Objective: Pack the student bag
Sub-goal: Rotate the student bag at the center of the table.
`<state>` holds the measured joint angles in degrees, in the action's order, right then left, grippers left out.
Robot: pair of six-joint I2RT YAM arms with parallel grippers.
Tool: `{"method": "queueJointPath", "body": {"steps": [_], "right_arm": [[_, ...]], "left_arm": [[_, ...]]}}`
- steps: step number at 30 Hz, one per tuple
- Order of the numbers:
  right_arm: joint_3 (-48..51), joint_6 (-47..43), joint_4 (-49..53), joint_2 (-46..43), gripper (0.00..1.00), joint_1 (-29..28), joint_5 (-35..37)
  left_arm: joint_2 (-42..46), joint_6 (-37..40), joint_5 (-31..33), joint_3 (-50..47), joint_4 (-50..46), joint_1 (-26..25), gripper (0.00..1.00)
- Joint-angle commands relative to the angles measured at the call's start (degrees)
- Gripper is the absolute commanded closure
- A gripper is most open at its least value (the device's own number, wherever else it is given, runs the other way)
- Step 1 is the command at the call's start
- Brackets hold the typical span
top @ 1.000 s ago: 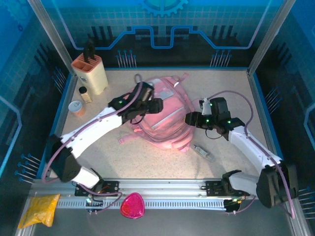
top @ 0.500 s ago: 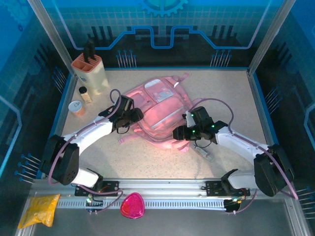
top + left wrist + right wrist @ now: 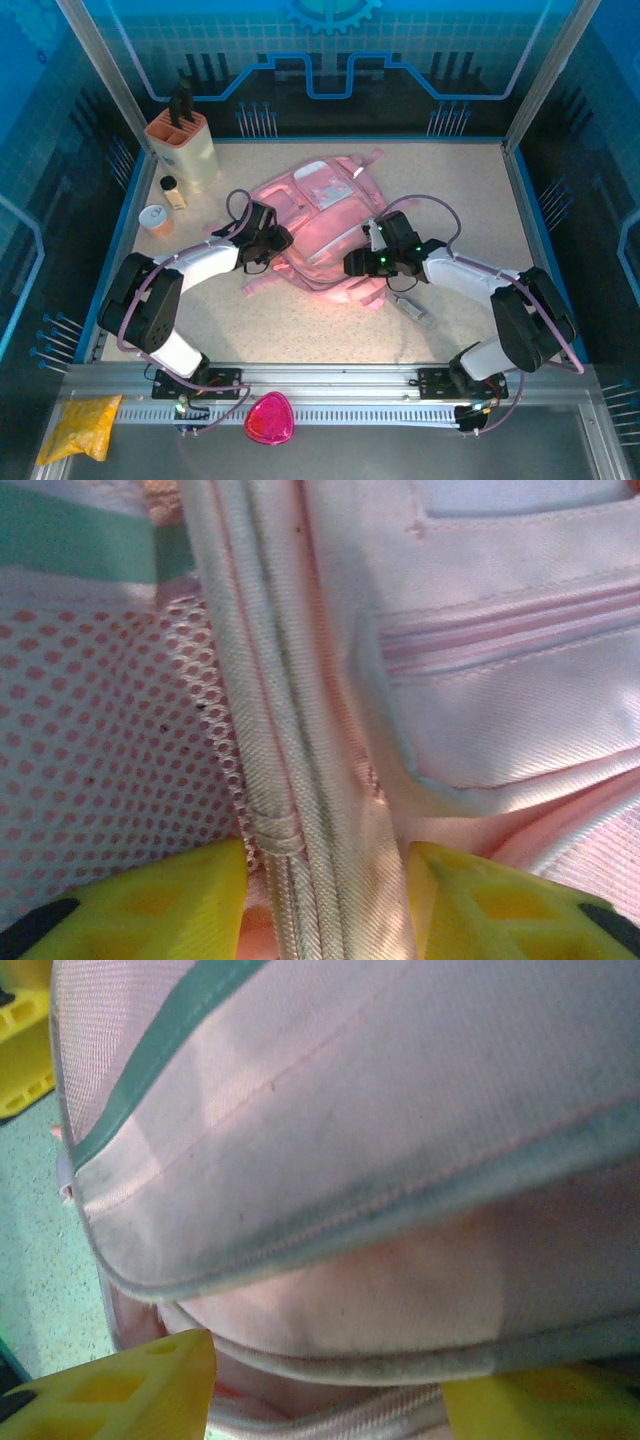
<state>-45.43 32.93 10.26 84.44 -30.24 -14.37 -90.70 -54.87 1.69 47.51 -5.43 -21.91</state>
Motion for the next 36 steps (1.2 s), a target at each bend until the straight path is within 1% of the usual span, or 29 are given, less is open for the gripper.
{"method": "queueJointPath", "body": {"steps": [1, 3, 7, 10, 11, 13, 16, 19, 21, 23, 26, 28, 31, 34, 36], "right_arm": [[-1.9, -1.4, -4.0, 2.3, 0.39, 1.2, 1.8], [-2.6, -1.5, -5.2, 3.6, 0.39, 2.0, 1.7], [-4.6, -2.4, -7.8, 6.3, 0.38, 4.0, 1.3], [-10.6, -2.8, -8.0, 9.7, 0.36, 6.1, 0.6], [-12.8, -2.9, -8.0, 11.3, 0.35, 6.8, -0.1], [-17.1, -3.9, -7.3, 14.4, 0.34, 7.9, -0.2], [-23.5, -5.2, -2.6, 17.8, 0.3, 9.4, 0.9], [-26.2, -6.9, 4.2, 16.5, 0.26, 9.3, 4.6], [-25.3, -7.4, 8.6, 13.6, 0.21, 8.6, 8.7], [-23.2, -7.9, 11.8, 9.8, 0.18, 7.5, 11.1], [-20.8, -8.3, 17.5, 5.5, 0.16, 5.0, 15.7], [-18.7, -6.9, 18.8, 3.3, 0.16, 3.0, 17.0], [-15.8, -3.1, 16.9, 1.3, 0.18, -2.0, 17.1], [-13.9, 2.0, 11.6, 1.8, 0.24, -8.0, 20.3], [-13.6, 5.1, 8.8, 3.2, 0.28, -10.9, 21.4]], "left_arm": [[-0.8, -4.7, -0.1, -3.3, 3.0, -0.5, 0.57], [-2.1, -6.5, -1.2, -3.4, 5.0, -0.8, 0.61], [-4.5, -8.9, -0.3, -1.3, 6.9, -2.5, 0.74], [-5.3, -10.1, -0.6, 0.9, 7.3, -2.8, 0.87], [-5.1, -10.4, -0.4, 1.7, 7.1, -3.1, 0.9], [-4.6, -11.3, 0.4, 2.8, 6.7, -3.8, 0.94], [-3.4, -13.6, 1.5, 3.2, 6.9, -5.2, 1.0], [-2.8, -17.1, 1.6, 2.9, 8.8, -6.5, 1.0], [-2.8, -18.6, 1.5, 3.1, 10.3, -7.5, 1.0], [-2.6, -20.3, 1.5, 3.5, 10.8, -8.3, 1.0], [-1.5, -21.8, 2.2, 3.6, 11.4, -9.4, 1.0], [-0.4, -22.2, 2.6, 3.7, 11.6, -10.0, 1.0], [0.3, -23.0, 2.6, 4.1, 11.3, -11.1, 1.0], [1.0, -23.6, 2.9, 3.9, 11.7, -11.8, 1.0], [1.3, -23.4, 3.0, 4.0, 11.9, -12.2, 1.0]]}}
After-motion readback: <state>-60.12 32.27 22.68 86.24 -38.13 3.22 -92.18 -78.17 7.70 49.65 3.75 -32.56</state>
